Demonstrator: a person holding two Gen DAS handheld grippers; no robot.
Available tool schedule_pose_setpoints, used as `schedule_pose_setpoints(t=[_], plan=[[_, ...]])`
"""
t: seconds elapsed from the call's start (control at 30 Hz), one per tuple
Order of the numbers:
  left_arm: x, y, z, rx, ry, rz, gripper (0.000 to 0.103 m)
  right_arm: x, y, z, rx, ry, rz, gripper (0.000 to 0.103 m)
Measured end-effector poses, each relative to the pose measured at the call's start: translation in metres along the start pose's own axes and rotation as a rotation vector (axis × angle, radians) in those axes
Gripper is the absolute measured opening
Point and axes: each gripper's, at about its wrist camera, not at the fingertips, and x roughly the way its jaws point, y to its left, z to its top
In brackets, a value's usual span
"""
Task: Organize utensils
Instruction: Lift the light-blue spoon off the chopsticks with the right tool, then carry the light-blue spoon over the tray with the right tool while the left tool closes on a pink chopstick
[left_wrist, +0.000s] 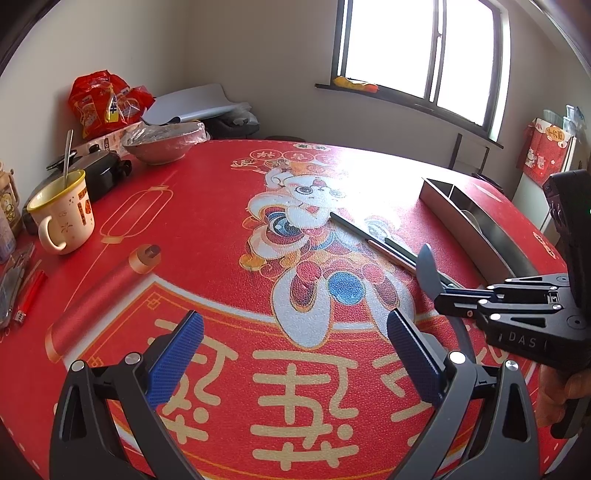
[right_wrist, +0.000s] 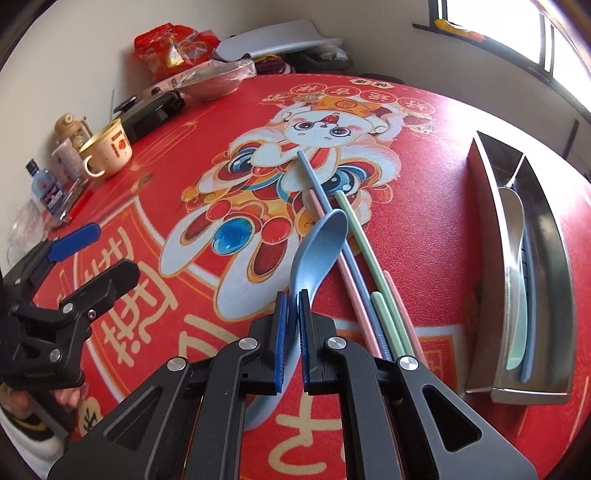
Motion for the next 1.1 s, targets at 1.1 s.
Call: schedule_pose_setpoints(t=[1.1], plan=[[0.008, -0.013, 0.001, 0.076, 0.046, 0.017, 0.097, -0.058, -0.032, -0.023, 0.102, -0.135, 0.024, 0.007]])
